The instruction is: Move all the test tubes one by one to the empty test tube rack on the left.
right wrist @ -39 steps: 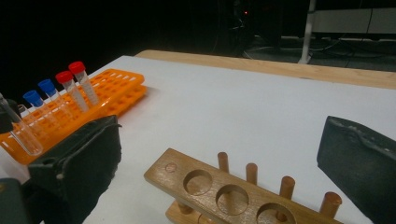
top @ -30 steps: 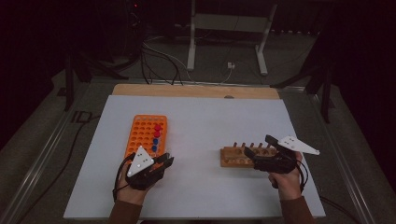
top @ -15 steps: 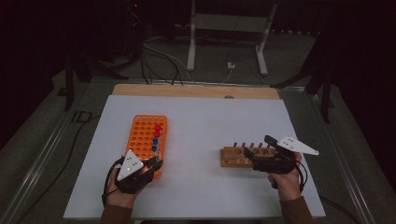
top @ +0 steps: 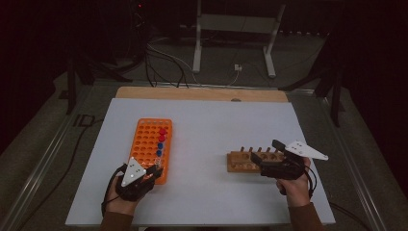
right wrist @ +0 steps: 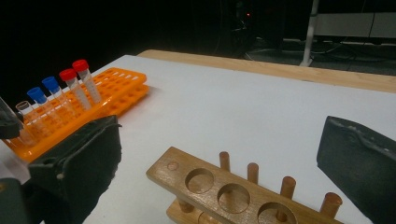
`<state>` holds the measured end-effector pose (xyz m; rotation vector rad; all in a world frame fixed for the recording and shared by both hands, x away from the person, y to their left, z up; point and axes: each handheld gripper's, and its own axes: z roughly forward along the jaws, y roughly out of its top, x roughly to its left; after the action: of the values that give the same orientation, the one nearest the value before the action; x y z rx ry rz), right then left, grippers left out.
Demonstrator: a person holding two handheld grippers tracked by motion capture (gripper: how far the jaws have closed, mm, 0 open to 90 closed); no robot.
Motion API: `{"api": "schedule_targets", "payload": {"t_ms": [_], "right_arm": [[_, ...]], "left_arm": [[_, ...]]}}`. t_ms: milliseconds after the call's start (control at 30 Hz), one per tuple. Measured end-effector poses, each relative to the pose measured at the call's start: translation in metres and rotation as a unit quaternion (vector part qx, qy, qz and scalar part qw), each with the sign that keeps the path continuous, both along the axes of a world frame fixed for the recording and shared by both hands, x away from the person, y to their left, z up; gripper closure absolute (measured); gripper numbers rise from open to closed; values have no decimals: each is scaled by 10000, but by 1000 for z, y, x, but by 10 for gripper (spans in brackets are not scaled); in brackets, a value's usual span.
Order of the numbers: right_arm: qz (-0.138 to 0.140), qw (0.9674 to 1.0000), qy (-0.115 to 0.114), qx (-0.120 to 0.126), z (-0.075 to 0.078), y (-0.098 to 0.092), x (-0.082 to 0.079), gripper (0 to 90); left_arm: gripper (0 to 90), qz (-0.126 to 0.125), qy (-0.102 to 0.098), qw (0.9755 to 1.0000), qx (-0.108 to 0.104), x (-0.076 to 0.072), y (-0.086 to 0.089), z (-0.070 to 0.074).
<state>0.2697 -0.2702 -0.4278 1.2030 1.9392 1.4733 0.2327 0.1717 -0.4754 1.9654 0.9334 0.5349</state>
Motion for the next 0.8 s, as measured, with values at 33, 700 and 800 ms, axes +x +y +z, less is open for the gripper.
{"api": "schedule_targets", "payload": {"t_ms": [33, 700, 800], "right_arm": [[7, 10000, -8, -8, 0, 0, 0, 0], [30, 10000, -34, -72, -2, -4, -4, 0], [19, 10000, -30, -84, -3, -5, -5, 0]], "left_arm": [[763, 8, 24, 10000, 36, 0, -1, -1], [763, 86, 376, 9985, 393, 3, -3, -10], [758, 99, 379, 9984, 396, 3, -4, -10]]}}
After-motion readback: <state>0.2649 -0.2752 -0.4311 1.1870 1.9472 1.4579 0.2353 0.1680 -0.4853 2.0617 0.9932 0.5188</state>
